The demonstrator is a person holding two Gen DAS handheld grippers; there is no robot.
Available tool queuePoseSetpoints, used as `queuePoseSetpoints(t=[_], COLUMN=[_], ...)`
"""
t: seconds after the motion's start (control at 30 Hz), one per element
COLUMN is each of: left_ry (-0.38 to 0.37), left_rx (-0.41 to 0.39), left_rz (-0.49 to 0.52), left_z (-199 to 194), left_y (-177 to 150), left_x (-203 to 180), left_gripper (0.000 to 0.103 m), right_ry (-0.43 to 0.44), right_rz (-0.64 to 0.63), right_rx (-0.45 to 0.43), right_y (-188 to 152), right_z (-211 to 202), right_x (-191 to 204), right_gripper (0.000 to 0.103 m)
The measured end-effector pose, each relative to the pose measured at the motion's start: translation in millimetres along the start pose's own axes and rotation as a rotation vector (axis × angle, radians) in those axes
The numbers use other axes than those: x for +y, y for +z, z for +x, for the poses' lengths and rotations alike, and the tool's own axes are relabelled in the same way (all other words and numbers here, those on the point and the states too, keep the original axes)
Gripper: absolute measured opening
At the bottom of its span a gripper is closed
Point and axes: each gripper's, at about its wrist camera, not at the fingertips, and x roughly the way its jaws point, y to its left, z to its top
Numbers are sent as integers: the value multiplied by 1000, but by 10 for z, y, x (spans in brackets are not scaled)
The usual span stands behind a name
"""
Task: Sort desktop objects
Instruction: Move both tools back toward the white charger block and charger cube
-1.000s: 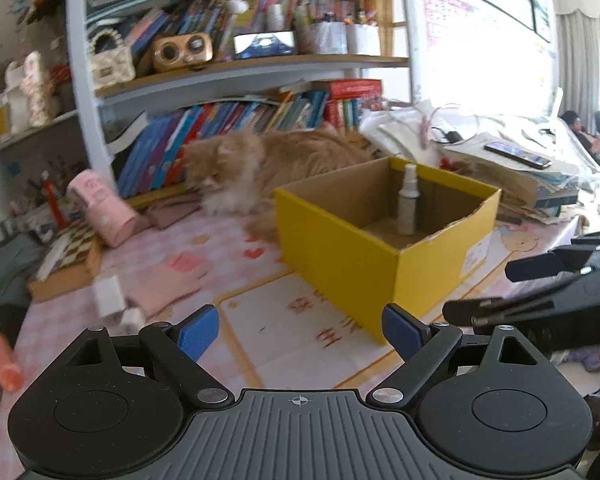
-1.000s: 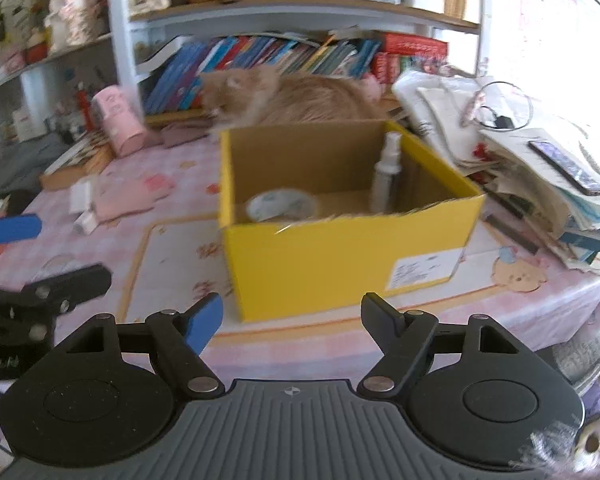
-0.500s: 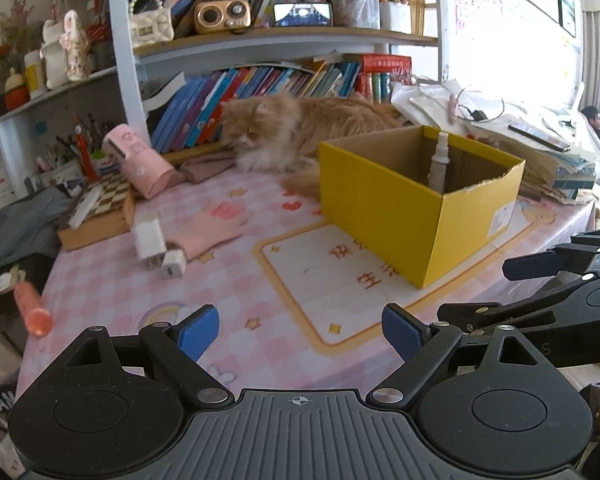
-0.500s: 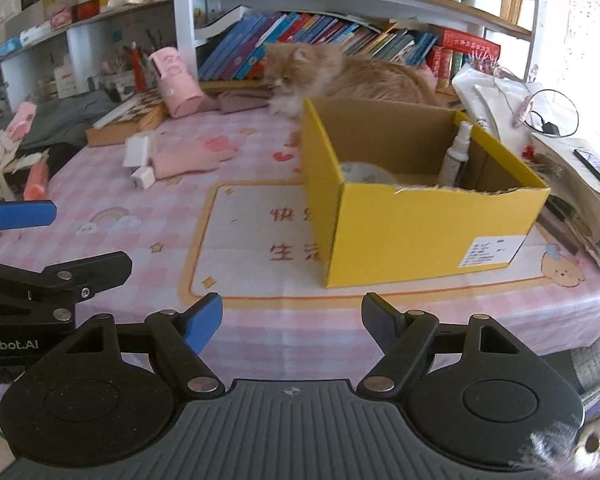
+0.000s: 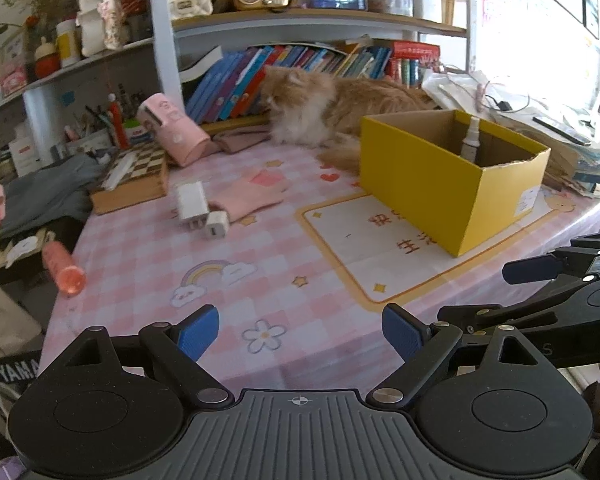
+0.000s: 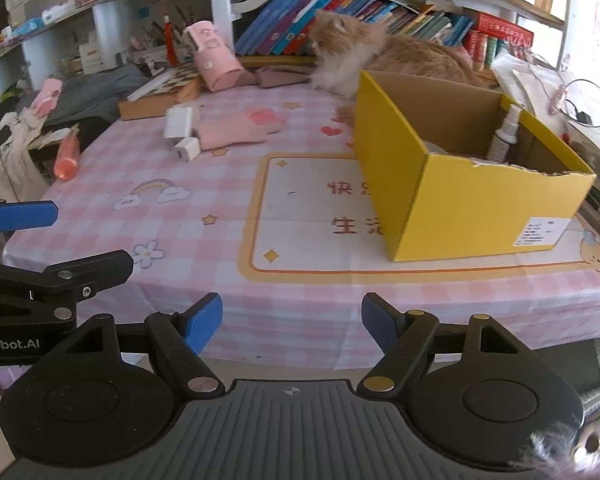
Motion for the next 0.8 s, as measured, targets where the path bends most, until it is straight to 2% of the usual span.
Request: queuePoseSetpoints(t=[0.5,0.8], left_ry=[58,52], left_rx=[-1,6], left_rz=[-25,-59], left_z=[-83,-71], left_y=[-87,-121], left_x=[343,442], left_gripper=[91,91], right_ry=[45,42], right_rz=[-47,-73], right_rx=[-4,0], right_y=[67,116], right_z=[127,147], right_x=[390,497], right_gripper=[75,75])
